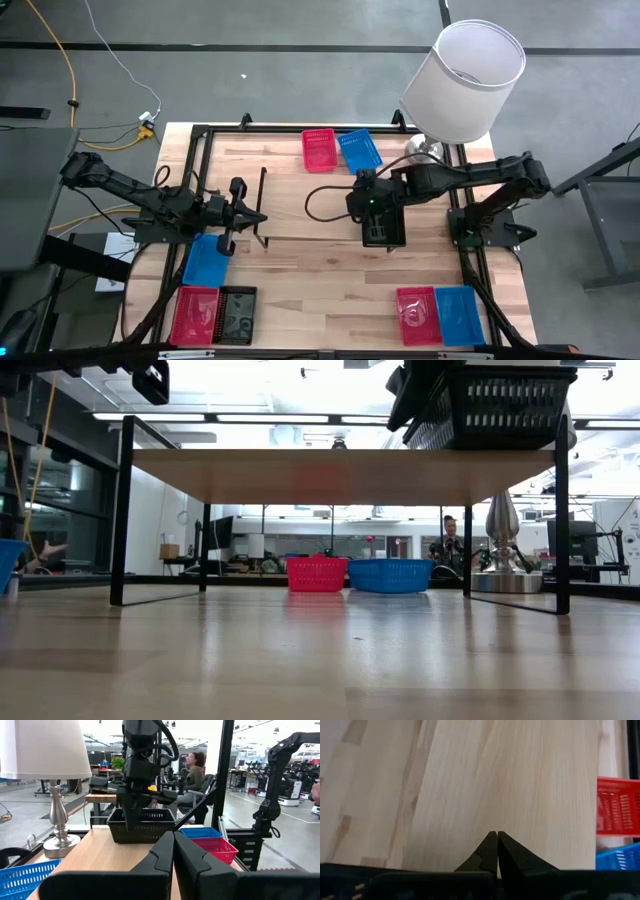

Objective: Stack baskets on shelf by color
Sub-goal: Stack the top black bin on the black bin on the shelf, then stack the black bin on the black bins on the shelf

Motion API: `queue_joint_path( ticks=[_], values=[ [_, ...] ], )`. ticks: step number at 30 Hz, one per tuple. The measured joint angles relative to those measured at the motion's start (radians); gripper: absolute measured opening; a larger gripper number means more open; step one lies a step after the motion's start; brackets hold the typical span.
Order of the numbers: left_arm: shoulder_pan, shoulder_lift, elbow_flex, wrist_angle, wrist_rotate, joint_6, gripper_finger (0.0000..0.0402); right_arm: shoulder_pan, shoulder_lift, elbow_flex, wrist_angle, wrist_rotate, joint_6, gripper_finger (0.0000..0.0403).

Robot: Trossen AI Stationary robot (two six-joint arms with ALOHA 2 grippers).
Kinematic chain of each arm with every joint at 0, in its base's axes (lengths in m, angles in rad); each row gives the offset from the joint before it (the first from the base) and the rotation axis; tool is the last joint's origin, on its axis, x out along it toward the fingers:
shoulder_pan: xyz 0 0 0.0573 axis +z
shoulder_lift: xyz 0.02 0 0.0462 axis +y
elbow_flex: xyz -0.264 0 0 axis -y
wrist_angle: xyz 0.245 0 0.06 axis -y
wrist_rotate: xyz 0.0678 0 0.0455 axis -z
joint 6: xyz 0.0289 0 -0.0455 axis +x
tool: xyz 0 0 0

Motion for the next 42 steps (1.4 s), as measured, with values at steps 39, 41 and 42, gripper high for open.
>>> queue_joint_path(
  ticks=[39,41,42],
  values=[
    [-0.001,0.000,0.000,0.000,0.004,0.004,0.0001,0.357,-0.433,-0.148,-0.028,0.407,0.173,0.0000],
    [-0.001,0.000,0.000,0.000,0.004,-0.001,0.0001,0.392,-0.504,-0.254,0.015,0.429,0.205,0.0000],
    [-0.001,0.000,0.000,0.000,0.004,-0.001,0.0001,0.407,-0.545,-0.312,0.047,0.447,0.216,0.0000]
  ],
)
